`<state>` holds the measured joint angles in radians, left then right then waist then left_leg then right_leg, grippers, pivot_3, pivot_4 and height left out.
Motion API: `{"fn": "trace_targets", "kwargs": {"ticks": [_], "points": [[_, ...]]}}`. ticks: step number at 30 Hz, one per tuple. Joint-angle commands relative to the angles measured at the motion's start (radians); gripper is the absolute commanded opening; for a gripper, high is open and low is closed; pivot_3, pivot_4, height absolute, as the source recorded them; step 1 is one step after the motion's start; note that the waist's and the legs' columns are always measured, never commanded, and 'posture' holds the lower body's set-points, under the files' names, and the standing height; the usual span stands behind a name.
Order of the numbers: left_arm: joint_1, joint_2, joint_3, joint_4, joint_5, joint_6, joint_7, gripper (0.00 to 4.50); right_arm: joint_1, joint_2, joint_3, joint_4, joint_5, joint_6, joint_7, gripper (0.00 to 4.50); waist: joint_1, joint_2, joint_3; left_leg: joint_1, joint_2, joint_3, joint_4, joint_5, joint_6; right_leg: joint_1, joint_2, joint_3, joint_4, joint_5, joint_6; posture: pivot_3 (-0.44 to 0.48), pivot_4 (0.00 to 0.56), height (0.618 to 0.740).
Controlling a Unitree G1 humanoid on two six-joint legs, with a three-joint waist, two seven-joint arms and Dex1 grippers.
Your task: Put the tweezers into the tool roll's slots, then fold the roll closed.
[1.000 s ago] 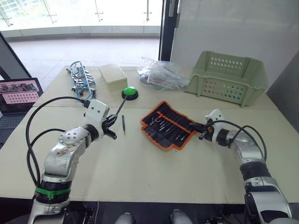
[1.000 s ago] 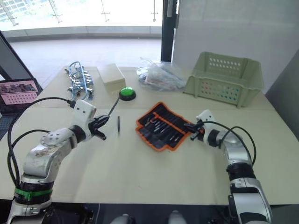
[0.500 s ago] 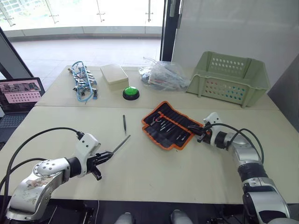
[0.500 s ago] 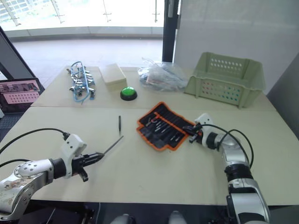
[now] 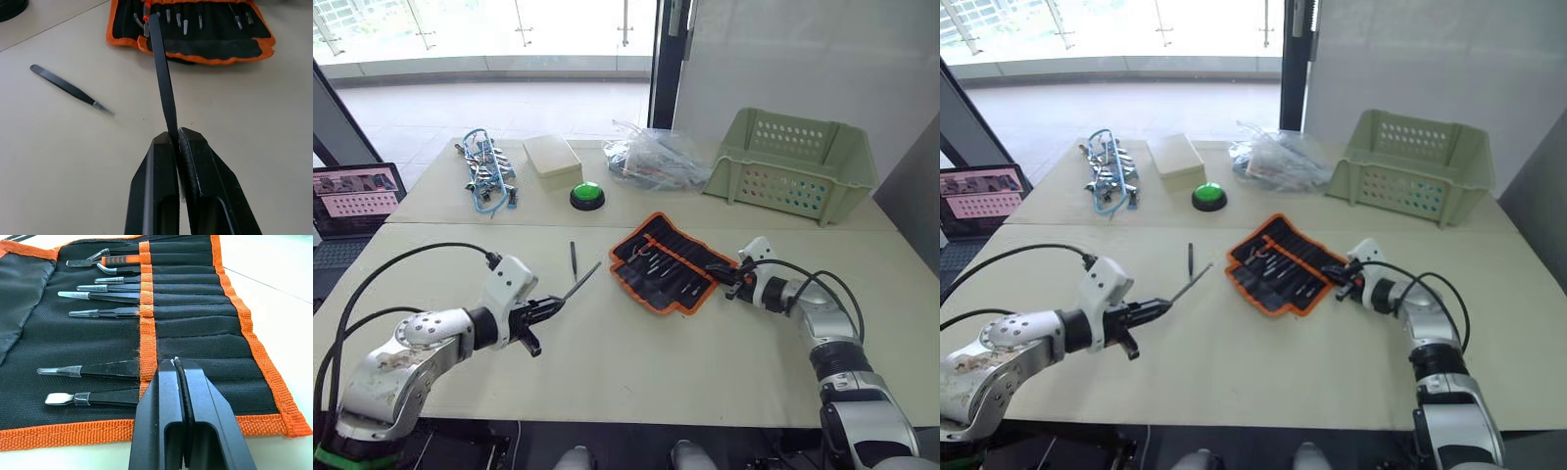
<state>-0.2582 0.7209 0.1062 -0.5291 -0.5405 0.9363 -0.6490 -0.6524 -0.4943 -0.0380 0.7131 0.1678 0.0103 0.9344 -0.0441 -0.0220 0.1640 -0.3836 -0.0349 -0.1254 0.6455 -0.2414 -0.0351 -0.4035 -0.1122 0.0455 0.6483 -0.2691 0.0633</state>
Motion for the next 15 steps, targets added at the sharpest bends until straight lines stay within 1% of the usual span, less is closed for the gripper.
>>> {"fn": "trace_targets", "kwargs": {"ticks": [1, 4, 8, 10, 12, 13, 15], "points": [[-0.102, 0.001, -0.061, 0.030, -0.006, 0.039, -0.001, 0.02, -0.007, 0.006, 0.016, -0.016, -0.013, -0.002, 0.007, 0.00, -0.002, 0.000, 0.000, 0.000, 0.000, 0.000, 0.000, 0.000, 0.000, 0.000, 0.000, 0.000, 0.000, 0.000, 0.000, 0.000, 0.150, 0.740], [-0.234, -0.027, -0.130, 0.109, 0.006, 0.061, -0.001, 0.02, -0.006, 0.011, 0.026, -0.025, -0.023, -0.003, -0.004, 0.00, -0.004, 0.000, 0.000, 0.001, 0.000, 0.000, 0.000, 0.000, 0.000, 0.000, 0.001, 0.000, 0.001, 0.000, 0.000, 0.000, 0.150, 0.740], [-0.427, -0.103, -0.250, 0.218, 0.035, 0.113, 0.006, 0.02, -0.001, 0.024, 0.028, -0.034, -0.025, 0.003, -0.017, 0.00, -0.002, 0.000, 0.000, 0.000, 0.000, 0.000, 0.001, 0.000, 0.000, 0.000, 0.001, 0.000, 0.001, 0.000, 0.000, 0.000, 0.150, 0.740], [-0.483, -0.136, -0.290, 0.264, 0.051, 0.135, 0.013, 0.02, -0.002, 0.030, 0.030, -0.034, -0.029, 0.003, -0.023, 0.00, -0.006, 0.000, 0.000, 0.000, 0.000, 0.000, 0.002, 0.000, 0.000, 0.000, 0.001, 0.000, 0.001, 0.000, 0.000, 0.000, 0.150, 0.740], [-0.544, -0.201, -0.335, 0.334, 0.067, 0.180, 0.043, 0.02, -0.002, 0.035, 0.032, -0.031, -0.036, 0.001, -0.029, 0.00, -0.012, 0.000, 0.000, 0.000, 0.000, 0.000, 0.002, 0.000, 0.000, 0.000, 0.001, 0.000, 0.001, 0.000, 0.000, 0.000, 0.150, 0.740], [-0.576, -0.250, -0.366, 0.372, 0.085, 0.197, 0.069, 0.02, -0.002, 0.038, 0.032, -0.030, -0.039, -0.001, -0.035, 0.00, -0.012, 0.000, 0.000, 0.000, 0.000, 0.000, 0.002, 0.000, 0.000, 0.000, 0.001, 0.000, 0.001, 0.000, 0.000, 0.000, 0.150, 0.740], [-0.615, -0.306, -0.415, 0.421, 0.124, 0.215, 0.101, 0.02, -0.001, 0.041, 0.030, -0.030, -0.041, -0.004, -0.043, 0.00, -0.014, 0.000, 0.000, -0.001, 0.000, 0.000, 0.003, 0.000, 0.000, 0.000, 0.001, 0.000, 0.001, 0.000, 0.000, 0.000, 0.150, 0.740]]}}
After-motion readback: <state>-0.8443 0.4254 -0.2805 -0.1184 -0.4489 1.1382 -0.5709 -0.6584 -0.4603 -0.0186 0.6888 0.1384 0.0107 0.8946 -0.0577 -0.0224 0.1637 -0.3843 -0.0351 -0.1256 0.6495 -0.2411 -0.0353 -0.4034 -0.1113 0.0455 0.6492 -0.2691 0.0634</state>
